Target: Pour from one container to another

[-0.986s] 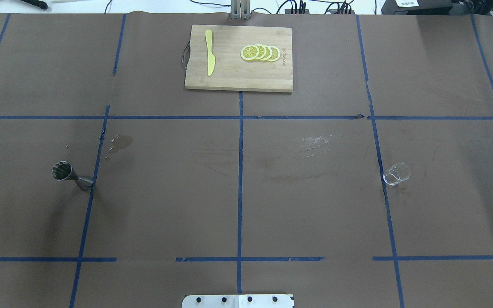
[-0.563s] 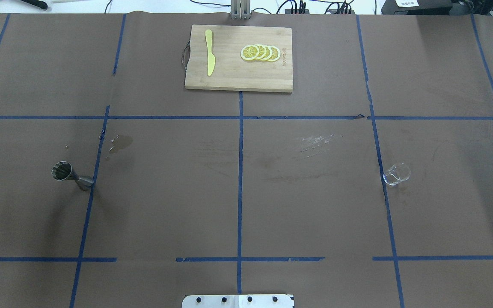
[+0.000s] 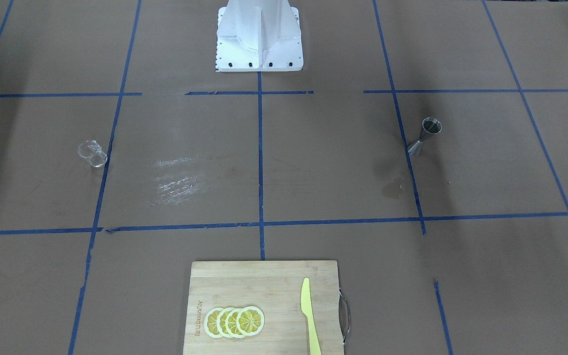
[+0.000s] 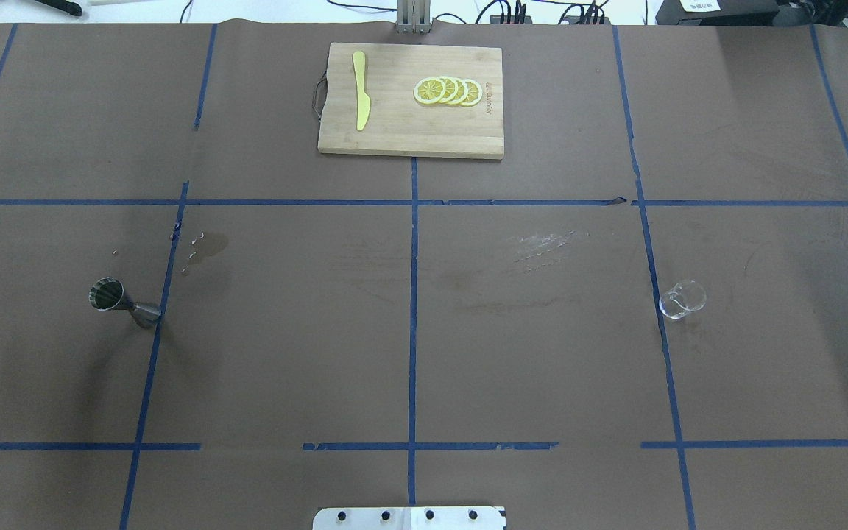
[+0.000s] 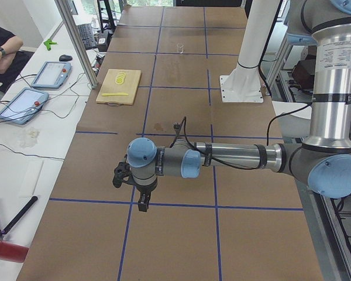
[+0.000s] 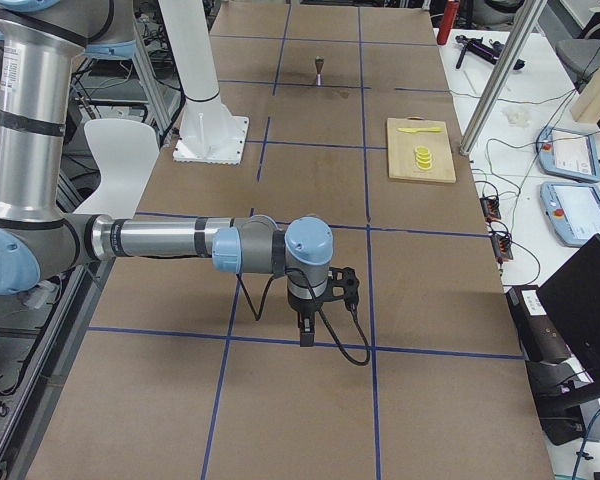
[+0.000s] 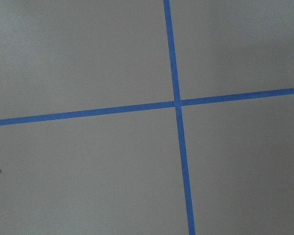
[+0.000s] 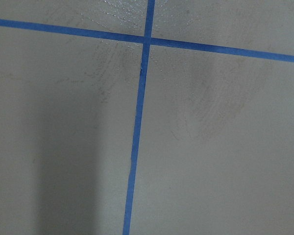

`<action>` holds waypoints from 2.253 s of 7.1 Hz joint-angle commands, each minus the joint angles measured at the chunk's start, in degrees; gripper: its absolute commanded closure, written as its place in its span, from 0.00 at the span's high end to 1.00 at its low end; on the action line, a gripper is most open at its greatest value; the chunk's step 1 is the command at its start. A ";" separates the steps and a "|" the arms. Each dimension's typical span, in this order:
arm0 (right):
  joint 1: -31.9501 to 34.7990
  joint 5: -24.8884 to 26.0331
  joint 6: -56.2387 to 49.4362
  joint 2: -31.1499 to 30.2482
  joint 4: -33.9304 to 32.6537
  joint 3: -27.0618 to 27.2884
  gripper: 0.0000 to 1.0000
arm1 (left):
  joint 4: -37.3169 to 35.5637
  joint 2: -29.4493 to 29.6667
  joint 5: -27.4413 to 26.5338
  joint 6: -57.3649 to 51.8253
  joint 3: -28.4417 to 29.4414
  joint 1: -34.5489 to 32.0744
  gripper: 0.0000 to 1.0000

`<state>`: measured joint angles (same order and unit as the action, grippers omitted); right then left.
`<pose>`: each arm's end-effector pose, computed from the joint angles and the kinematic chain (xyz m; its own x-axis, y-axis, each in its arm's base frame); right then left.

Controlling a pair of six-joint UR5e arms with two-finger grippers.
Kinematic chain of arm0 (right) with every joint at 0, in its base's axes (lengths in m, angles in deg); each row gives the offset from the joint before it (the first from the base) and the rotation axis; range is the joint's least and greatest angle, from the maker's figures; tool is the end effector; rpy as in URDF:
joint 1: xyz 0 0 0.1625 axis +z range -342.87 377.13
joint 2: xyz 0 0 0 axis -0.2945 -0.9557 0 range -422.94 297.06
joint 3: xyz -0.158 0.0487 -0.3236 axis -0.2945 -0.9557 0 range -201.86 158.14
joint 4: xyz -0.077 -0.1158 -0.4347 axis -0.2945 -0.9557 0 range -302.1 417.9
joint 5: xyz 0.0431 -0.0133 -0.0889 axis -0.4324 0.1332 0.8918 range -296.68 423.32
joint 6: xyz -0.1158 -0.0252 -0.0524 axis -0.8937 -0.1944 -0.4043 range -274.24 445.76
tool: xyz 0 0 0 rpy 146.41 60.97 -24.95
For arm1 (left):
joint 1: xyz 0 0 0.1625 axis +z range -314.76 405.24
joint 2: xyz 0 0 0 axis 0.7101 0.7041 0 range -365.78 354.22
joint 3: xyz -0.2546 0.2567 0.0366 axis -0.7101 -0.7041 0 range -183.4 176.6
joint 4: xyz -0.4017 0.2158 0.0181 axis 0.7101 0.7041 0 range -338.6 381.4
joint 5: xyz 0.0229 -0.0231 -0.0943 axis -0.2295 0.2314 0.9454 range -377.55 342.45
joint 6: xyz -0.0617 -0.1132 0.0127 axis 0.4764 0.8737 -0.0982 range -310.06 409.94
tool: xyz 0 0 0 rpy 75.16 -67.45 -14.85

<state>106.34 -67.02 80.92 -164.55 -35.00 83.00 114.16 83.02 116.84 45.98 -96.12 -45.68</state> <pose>0.0431 -0.4636 0.5918 0.7581 -0.0988 0.6446 0.0780 0.9951 0.0607 -0.0513 -0.5343 0.5992 0.7148 0.1094 -0.6907 -0.0333 0.9919 0.1226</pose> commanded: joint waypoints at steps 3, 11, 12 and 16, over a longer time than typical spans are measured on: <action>0.00 -0.09 -0.17 0.00 0.00 0.08 1.00 | 0.40 -0.03 0.00 0.00 -0.09 0.13 1.00; -0.09 -0.09 0.45 0.35 1.76 -0.01 1.00 | 0.58 -0.12 0.09 -0.09 -0.17 0.13 1.00; -0.09 -0.09 0.54 0.35 1.76 -0.01 1.00 | 0.58 -0.12 0.09 0.00 -0.18 0.13 1.00; -0.09 -0.09 0.62 0.35 1.76 -0.01 1.00 | 0.14 -0.20 0.00 0.00 0.00 0.13 1.00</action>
<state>106.25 -67.11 81.47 -164.19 -33.24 83.06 114.47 82.86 116.84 45.97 -96.17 -45.55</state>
